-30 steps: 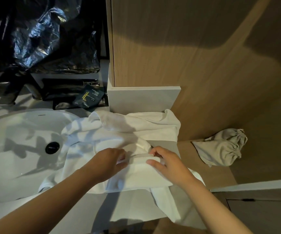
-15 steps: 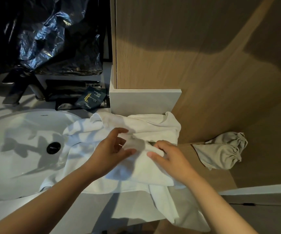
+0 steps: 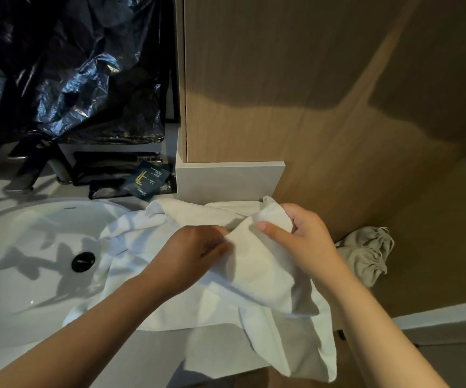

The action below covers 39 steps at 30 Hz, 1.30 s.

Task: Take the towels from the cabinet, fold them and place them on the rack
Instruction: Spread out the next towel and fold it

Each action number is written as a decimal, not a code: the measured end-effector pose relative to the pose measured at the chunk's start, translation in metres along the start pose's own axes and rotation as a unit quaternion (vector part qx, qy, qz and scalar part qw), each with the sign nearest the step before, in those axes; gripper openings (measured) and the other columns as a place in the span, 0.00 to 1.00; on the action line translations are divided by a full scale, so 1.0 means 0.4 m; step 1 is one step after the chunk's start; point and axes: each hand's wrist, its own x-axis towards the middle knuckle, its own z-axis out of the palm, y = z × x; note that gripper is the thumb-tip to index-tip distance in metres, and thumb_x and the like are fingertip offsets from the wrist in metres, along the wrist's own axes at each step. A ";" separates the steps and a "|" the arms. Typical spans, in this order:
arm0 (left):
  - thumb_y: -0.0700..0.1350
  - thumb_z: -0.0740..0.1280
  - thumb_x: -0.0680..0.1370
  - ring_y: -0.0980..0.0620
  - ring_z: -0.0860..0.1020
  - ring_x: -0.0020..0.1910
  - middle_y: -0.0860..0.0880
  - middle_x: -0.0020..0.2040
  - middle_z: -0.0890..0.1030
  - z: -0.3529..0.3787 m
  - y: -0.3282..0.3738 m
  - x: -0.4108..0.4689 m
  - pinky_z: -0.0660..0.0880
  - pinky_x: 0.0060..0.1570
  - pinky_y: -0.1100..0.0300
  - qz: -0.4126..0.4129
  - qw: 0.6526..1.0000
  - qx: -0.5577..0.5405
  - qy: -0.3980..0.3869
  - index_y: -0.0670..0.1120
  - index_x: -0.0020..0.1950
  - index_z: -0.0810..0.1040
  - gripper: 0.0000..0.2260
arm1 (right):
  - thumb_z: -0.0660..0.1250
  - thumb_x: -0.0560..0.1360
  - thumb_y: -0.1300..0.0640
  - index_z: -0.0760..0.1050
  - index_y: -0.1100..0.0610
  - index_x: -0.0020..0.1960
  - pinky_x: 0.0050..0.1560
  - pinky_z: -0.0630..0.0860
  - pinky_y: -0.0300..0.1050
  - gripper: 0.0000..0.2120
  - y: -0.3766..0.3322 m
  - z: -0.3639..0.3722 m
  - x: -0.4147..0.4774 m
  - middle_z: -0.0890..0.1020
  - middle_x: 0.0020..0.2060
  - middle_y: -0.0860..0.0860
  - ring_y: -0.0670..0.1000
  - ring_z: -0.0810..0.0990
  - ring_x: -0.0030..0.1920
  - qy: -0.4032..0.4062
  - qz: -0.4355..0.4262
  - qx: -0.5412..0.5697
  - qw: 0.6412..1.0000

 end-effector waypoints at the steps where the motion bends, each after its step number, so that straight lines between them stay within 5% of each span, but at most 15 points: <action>1: 0.52 0.64 0.79 0.48 0.69 0.32 0.43 0.31 0.72 -0.004 0.008 0.005 0.67 0.34 0.56 0.005 1.000 0.001 0.001 0.42 0.33 0.70 0.18 | 0.72 0.75 0.51 0.78 0.48 0.42 0.37 0.70 0.35 0.05 -0.006 -0.007 0.000 0.81 0.36 0.43 0.43 0.77 0.36 0.022 -0.009 -0.001 1.000; 5: 0.52 0.69 0.76 0.56 0.73 0.33 0.49 0.35 0.77 -0.033 -0.009 0.007 0.67 0.34 0.66 -0.042 0.999 -0.031 -0.013 0.48 0.38 0.77 0.10 | 0.69 0.78 0.54 0.78 0.54 0.42 0.41 0.73 0.44 0.07 -0.005 -0.054 -0.011 0.81 0.36 0.46 0.45 0.78 0.38 0.152 0.000 0.015 0.988; 10: 0.48 0.70 0.76 0.55 0.76 0.39 0.54 0.36 0.79 -0.072 -0.047 -0.002 0.69 0.40 0.66 -0.053 0.999 -0.007 -0.002 0.49 0.36 0.78 0.09 | 0.66 0.79 0.55 0.70 0.59 0.35 0.35 0.68 0.49 0.16 0.011 -0.081 -0.016 0.72 0.29 0.49 0.46 0.69 0.32 0.235 0.003 0.007 0.972; 12: 0.47 0.71 0.76 0.55 0.76 0.39 0.55 0.36 0.79 -0.078 -0.035 0.000 0.68 0.40 0.69 -0.034 0.999 -0.014 0.032 0.50 0.36 0.78 0.09 | 0.66 0.79 0.54 0.72 0.58 0.36 0.35 0.71 0.51 0.15 0.010 -0.082 -0.016 0.74 0.30 0.51 0.49 0.72 0.32 0.256 -0.002 -0.004 0.967; 14: 0.47 0.71 0.76 0.57 0.76 0.40 0.57 0.37 0.80 -0.083 -0.012 0.010 0.68 0.40 0.72 -0.030 0.997 -0.021 0.070 0.54 0.37 0.77 0.08 | 0.65 0.80 0.53 0.75 0.49 0.39 0.36 0.73 0.41 0.10 -0.004 -0.090 -0.016 0.78 0.34 0.44 0.45 0.76 0.36 0.267 -0.020 -0.039 0.963; 16: 0.50 0.71 0.76 0.58 0.77 0.39 0.59 0.36 0.80 -0.092 0.018 0.026 0.68 0.40 0.71 -0.009 0.996 -0.003 0.091 0.56 0.36 0.77 0.08 | 0.65 0.80 0.53 0.74 0.40 0.44 0.38 0.72 0.29 0.09 -0.037 -0.098 -0.014 0.79 0.39 0.35 0.39 0.78 0.41 0.244 -0.049 -0.067 0.966; 19: 0.54 0.66 0.74 0.55 0.78 0.36 0.57 0.35 0.80 -0.113 0.066 0.049 0.72 0.40 0.61 0.033 0.993 0.018 0.109 0.52 0.38 0.80 0.09 | 0.69 0.77 0.48 0.76 0.41 0.51 0.41 0.76 0.33 0.03 -0.079 -0.098 -0.013 0.79 0.46 0.34 0.41 0.79 0.47 0.160 -0.088 -0.070 0.981; 22: 0.54 0.65 0.76 0.56 0.77 0.35 0.58 0.35 0.79 -0.130 0.110 0.066 0.73 0.38 0.59 0.078 0.990 0.021 0.118 0.52 0.39 0.80 0.10 | 0.68 0.71 0.38 0.79 0.44 0.56 0.46 0.75 0.33 0.17 -0.106 -0.079 -0.014 0.80 0.50 0.35 0.39 0.79 0.51 0.087 -0.095 -0.086 0.988; 26: 0.53 0.64 0.77 0.58 0.76 0.36 0.58 0.34 0.78 -0.138 0.149 0.079 0.73 0.37 0.57 0.114 0.986 0.042 0.110 0.51 0.41 0.81 0.09 | 0.69 0.69 0.36 0.78 0.42 0.63 0.59 0.73 0.35 0.24 -0.133 -0.062 -0.010 0.80 0.58 0.38 0.37 0.76 0.58 0.013 -0.110 -0.085 0.990; 29: 0.52 0.64 0.77 0.58 0.77 0.37 0.57 0.35 0.80 -0.145 0.166 0.082 0.74 0.39 0.57 0.116 0.986 0.044 0.112 0.51 0.42 0.81 0.09 | 0.72 0.74 0.46 0.82 0.45 0.56 0.55 0.78 0.41 0.12 -0.145 -0.067 -0.001 0.83 0.51 0.37 0.40 0.80 0.54 -0.029 -0.101 -0.049 0.993; 33: 0.53 0.67 0.75 0.60 0.76 0.36 0.59 0.35 0.79 -0.132 0.177 0.068 0.69 0.36 0.68 0.095 0.990 -0.019 0.099 0.54 0.41 0.80 0.06 | 0.71 0.76 0.57 0.83 0.51 0.46 0.44 0.75 0.34 0.03 -0.157 -0.079 0.001 0.84 0.41 0.40 0.42 0.82 0.44 0.002 -0.125 -0.028 0.992; 39: 0.46 0.73 0.74 0.59 0.73 0.38 0.57 0.36 0.76 -0.103 0.073 0.013 0.66 0.38 0.71 0.011 0.998 0.006 0.068 0.56 0.38 0.75 0.09 | 0.69 0.72 0.53 0.82 0.50 0.42 0.42 0.74 0.32 0.04 -0.172 -0.131 0.001 0.84 0.40 0.44 0.40 0.80 0.41 0.092 -0.103 0.074 0.988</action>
